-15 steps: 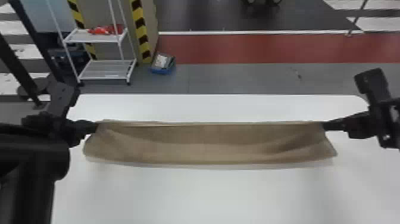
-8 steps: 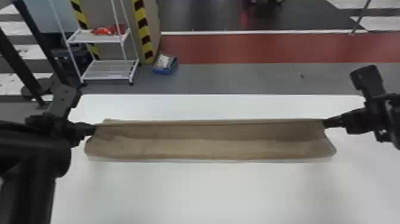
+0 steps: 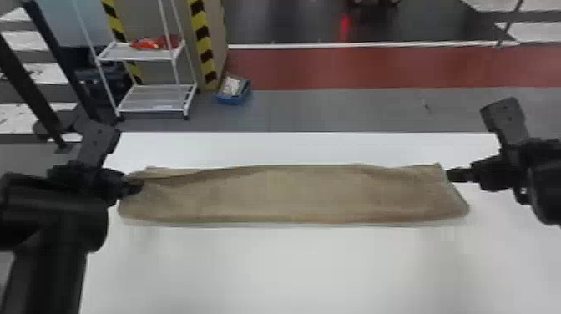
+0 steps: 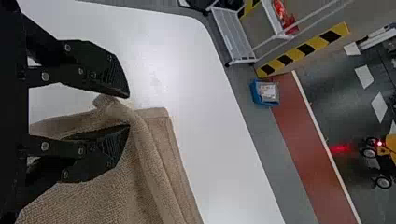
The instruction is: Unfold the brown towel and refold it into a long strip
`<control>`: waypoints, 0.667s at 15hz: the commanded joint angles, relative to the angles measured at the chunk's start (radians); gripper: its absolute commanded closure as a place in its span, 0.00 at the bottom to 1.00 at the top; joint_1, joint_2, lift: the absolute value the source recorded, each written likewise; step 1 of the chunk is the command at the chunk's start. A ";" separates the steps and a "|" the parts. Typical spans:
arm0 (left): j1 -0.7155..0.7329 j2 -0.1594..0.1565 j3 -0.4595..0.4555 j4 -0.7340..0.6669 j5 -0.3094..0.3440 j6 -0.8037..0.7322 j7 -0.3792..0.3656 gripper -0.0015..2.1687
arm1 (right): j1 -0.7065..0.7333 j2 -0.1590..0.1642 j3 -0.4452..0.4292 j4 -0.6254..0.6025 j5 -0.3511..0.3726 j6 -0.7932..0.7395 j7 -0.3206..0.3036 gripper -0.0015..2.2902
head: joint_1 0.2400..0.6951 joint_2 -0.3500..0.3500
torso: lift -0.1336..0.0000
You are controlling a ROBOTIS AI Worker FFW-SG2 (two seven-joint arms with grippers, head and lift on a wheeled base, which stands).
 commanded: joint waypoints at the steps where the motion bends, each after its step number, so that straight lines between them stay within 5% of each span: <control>1: 0.017 -0.001 0.001 -0.011 0.035 0.000 0.058 0.01 | 0.033 0.000 -0.020 -0.047 -0.010 -0.017 -0.001 0.02 | 1.00 0.57 | 0.08; 6: 0.054 -0.018 0.016 -0.081 0.092 -0.022 0.130 0.01 | 0.111 0.000 -0.070 -0.144 -0.027 -0.017 -0.001 0.03 | 1.00 0.58 | 0.08; 7: 0.102 -0.022 0.049 -0.126 0.158 -0.055 0.162 0.01 | 0.149 0.002 -0.087 -0.193 -0.039 -0.017 -0.001 0.03 | 1.00 0.58 | 0.08; 10: 0.273 -0.070 0.243 -0.281 0.528 -0.172 0.180 0.00 | 0.284 0.046 -0.124 -0.348 -0.136 -0.145 -0.104 0.03 | 1.00 0.59 | 0.08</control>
